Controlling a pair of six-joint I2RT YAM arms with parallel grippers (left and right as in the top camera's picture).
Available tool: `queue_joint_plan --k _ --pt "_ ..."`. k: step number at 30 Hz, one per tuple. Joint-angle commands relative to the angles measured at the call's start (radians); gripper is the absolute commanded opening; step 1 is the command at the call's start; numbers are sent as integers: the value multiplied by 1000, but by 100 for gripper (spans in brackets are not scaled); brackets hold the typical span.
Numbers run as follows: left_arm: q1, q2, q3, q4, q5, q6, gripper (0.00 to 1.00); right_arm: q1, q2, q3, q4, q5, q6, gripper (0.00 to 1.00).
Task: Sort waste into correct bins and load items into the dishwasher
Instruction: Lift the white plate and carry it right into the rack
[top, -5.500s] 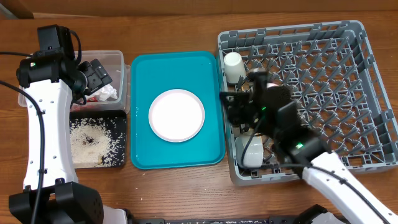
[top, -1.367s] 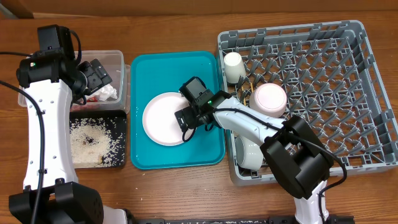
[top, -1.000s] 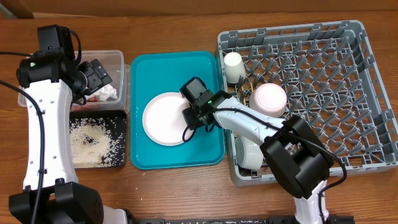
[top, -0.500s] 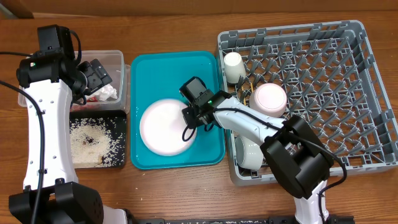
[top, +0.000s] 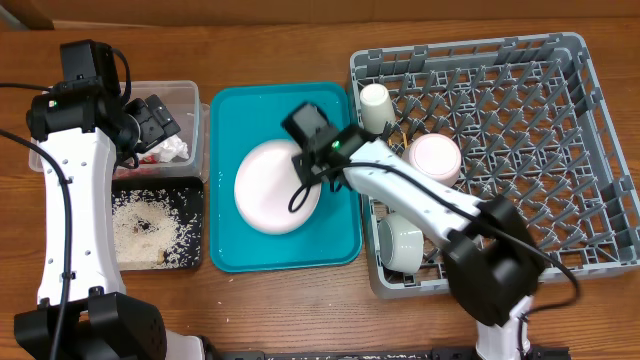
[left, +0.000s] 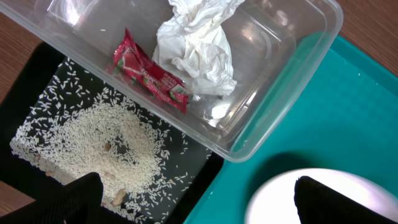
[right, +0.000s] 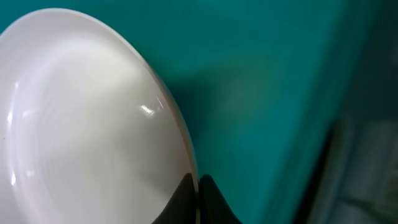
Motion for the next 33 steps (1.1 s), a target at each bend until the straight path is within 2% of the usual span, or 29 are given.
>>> queue_joint_plan --k 1,12,15,28,33 --pt "-2 3 23 1 2 -13 100 -6 -175 129 -58 325 -5 4" --pt "-2 3 23 1 2 -13 100 -19 -398 158 -403 1157 -4 4" --pt "-2 3 23 1 2 -13 100 -53 -398 157 -507 1268 -4 4" --pt "-2 3 23 1 1 -13 100 -398 -376 149 -455 1043 4 4" --pt "-2 3 23 1 2 -13 100 -448 -327 148 -439 1001 3 4"
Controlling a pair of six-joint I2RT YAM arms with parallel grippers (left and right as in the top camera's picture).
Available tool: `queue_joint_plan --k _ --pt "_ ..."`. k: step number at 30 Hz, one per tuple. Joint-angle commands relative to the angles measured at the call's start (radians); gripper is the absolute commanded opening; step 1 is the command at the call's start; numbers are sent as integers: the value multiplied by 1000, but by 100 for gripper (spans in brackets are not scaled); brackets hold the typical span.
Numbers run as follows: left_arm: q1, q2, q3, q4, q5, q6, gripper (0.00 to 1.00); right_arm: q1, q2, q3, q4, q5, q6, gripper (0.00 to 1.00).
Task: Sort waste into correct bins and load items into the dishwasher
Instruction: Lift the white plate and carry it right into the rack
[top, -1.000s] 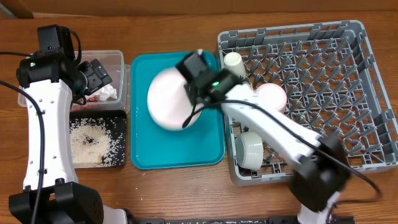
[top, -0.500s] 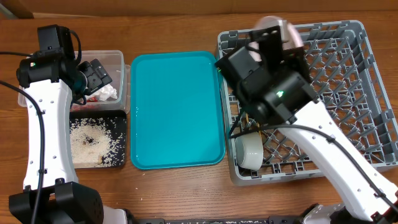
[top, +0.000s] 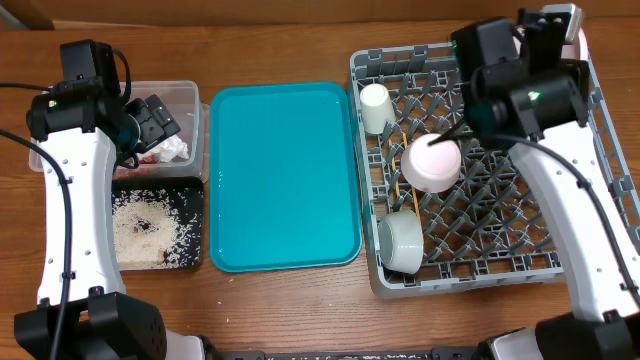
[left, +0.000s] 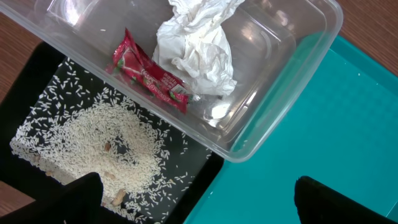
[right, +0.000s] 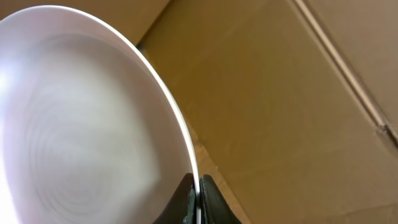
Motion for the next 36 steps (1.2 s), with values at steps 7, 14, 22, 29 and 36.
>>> queue_joint_plan --k 7,14,22,29,36 --pt "-2 3 23 1 2 -13 100 -10 153 -1 48 -35 6 4" --pt "-2 3 23 1 2 -13 100 -6 261 -1 51 -40 6 4" --pt "-2 3 23 1 1 -13 100 31 287 -1 51 -58 6 4" --pt "-2 3 23 1 2 -13 100 31 287 -1 51 -149 -20 4" --pt "-2 3 23 1 2 -13 100 31 287 -1 60 -157 -20 4"
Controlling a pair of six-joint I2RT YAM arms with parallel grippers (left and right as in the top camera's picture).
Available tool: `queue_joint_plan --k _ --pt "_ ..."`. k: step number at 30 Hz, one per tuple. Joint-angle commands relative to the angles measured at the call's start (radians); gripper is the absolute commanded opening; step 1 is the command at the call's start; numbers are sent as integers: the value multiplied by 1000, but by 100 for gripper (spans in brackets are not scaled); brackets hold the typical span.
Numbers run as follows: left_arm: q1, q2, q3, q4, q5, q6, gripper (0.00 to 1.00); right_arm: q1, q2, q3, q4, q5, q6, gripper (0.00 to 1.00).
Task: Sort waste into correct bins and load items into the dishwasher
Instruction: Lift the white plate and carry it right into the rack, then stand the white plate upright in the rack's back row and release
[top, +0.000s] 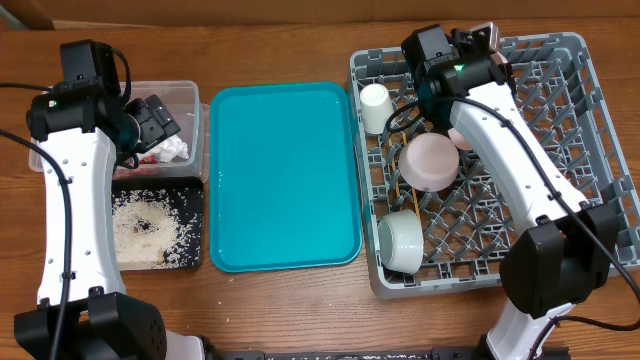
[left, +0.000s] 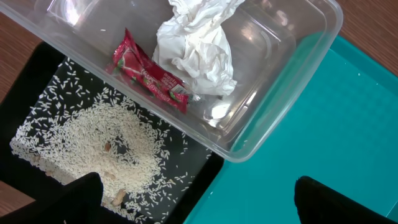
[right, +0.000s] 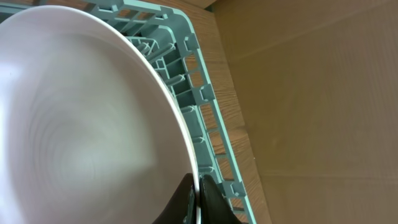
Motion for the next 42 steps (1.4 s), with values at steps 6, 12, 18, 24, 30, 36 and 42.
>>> queue_joint_plan --k 6,12,18,24,30,36,42 --pt "-2 3 23 1 2 -13 100 -2 3 2 14 -47 -1 6" --pt "-2 3 23 1 2 -13 100 -2 3 2 52 -51 -72 16" --pt "-2 3 23 1 2 -13 100 -2 3 2 85 -146 -154 23" --pt "-2 3 23 1 2 -13 100 -2 3 2 85 -163 -154 33" --pt "-2 3 23 1 2 -13 100 1 2 6 89 -99 -157 38" --pt "-2 3 23 1 2 -13 100 54 -11 11 93 -183 -156 40" --pt "-2 3 23 1 2 -13 100 118 -11 11 121 -423 -152 47"
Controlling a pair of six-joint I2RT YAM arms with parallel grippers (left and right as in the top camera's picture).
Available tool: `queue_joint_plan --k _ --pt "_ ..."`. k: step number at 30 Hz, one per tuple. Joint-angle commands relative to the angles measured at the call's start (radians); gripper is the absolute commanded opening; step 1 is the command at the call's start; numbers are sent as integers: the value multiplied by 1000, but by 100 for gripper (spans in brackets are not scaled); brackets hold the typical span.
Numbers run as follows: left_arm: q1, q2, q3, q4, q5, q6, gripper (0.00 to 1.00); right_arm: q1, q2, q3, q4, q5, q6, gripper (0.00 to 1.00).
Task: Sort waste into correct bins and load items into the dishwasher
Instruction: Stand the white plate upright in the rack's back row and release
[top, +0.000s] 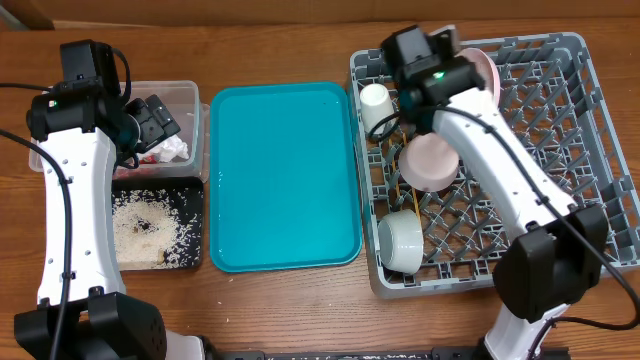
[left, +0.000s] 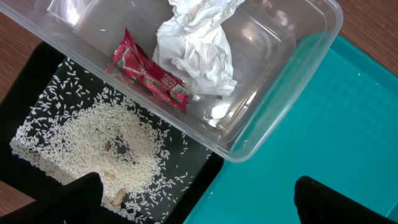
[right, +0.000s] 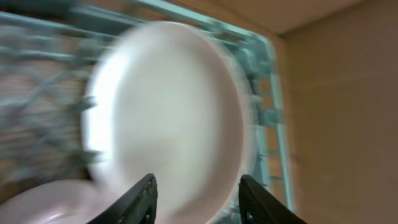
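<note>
A white plate (top: 482, 67) stands on edge among the tines at the back of the grey dish rack (top: 560, 215). In the right wrist view the plate (right: 168, 118) is blurred and lies just ahead of the fingers. My right gripper (top: 447, 45) (right: 196, 182) is open just left of the plate, with nothing between its fingers. My left gripper (top: 162, 118) (left: 199, 199) hangs open above the waste bins and holds nothing.
The rack also holds a pink bowl (top: 430, 162), a white cup (top: 375, 105) and a white bowl (top: 402, 242). A teal tray (top: 283, 175) lies in the middle. At left are a clear bin (left: 292, 74) with tissue (left: 196, 50) and a red wrapper (left: 149, 74), and a black bin (left: 37, 93) of rice.
My right gripper was shut on the plate's rim over the back of the rack. Now it is open and a little further left, and the plate stands in the rack by itself. The left arm is unchanged.
My right gripper first gripped the plate's rim on the teal tray. Then it held the plate high over the rack's back right, with the tray bare. After that the plate was down at the rack's back edge, and now it stands there released.
</note>
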Motion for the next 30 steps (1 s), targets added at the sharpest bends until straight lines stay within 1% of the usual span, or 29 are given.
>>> queue_joint_plan --k 1,2,3,4,7,10,30 --pt "-2 3 23 1 2 -13 100 34 -11 11 23 -243 5 51" --pt "-2 3 23 1 2 -13 100 36 -11 11 29 -317 9 57" --pt "-2 3 23 1 1 -13 100 37 -11 11 33 -374 9 77" --pt "-2 3 23 1 2 -13 100 37 -11 11 36 -438 8 100" --pt "-2 3 23 1 2 -13 100 37 -11 11 26 -594 8 100" --pt "-2 3 23 1 2 -13 100 37 -11 11 26 -657 8 100" --pt "-2 3 23 1 2 -13 100 37 -11 11 28 -657 8 100"
